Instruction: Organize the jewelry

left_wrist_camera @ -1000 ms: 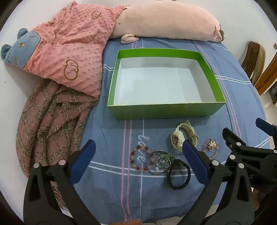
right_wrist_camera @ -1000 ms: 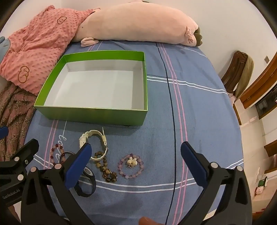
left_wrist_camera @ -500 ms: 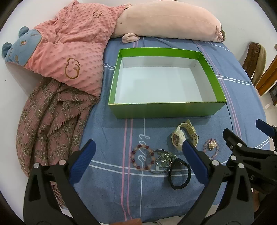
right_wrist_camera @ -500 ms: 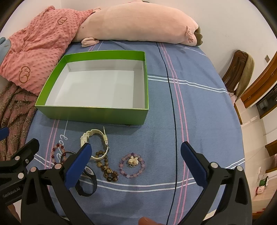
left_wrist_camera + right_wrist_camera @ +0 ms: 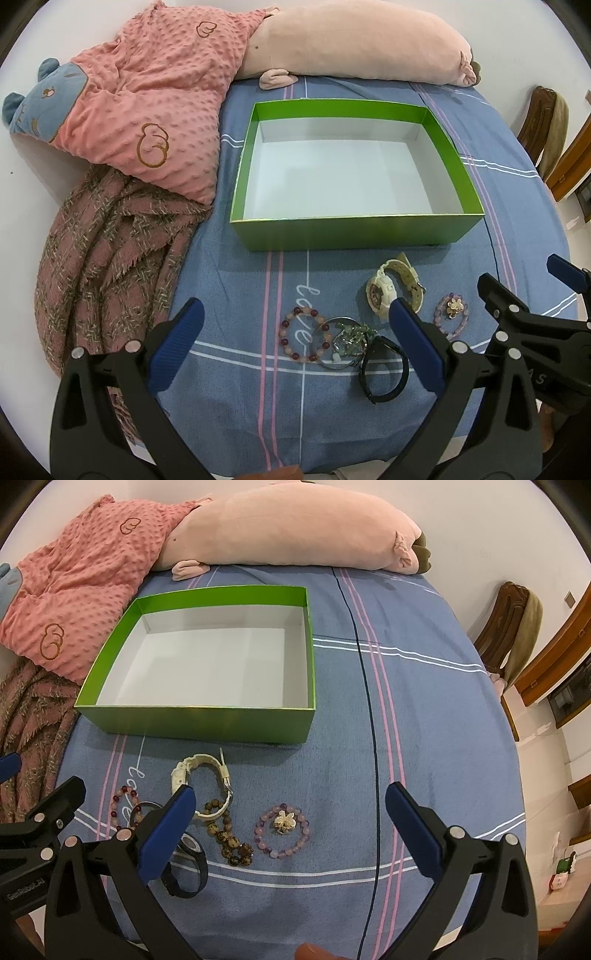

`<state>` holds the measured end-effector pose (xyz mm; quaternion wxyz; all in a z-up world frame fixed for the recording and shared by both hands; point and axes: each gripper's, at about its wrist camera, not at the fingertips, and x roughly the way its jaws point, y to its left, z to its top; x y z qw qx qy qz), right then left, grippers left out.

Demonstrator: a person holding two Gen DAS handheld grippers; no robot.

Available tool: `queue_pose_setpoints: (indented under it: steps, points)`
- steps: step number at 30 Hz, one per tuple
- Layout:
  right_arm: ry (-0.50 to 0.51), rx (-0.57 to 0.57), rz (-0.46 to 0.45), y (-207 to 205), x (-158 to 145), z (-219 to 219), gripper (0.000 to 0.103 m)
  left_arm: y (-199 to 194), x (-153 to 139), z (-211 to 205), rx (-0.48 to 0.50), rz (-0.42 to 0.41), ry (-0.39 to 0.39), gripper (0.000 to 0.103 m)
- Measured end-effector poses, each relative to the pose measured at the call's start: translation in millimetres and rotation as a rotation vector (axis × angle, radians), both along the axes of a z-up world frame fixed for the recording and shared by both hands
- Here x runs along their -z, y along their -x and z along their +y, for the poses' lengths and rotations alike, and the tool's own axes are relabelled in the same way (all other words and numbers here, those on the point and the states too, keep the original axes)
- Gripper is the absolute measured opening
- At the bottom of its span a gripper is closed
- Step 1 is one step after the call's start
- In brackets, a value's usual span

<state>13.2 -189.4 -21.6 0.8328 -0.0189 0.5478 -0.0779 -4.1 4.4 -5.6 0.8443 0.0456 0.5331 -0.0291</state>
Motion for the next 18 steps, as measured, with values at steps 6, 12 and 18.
queue_pose_setpoints:
  steps: [6,12,18]
  points:
    - [-0.003,0.000,0.004,-0.1,1.2,-0.6,0.102,0.2,1.4,-0.2,-0.001,0.002,0.000,0.101]
    - [-0.004,0.001,0.004,-0.1,1.4,-0.1,0.102,1.0,2.8,1.0,-0.001,0.004,-0.001,0.101]
    - [-0.003,0.001,0.004,0.0,1.6,0.2,0.102,0.4,2.4,0.4,0.000,0.004,-0.001,0.101]
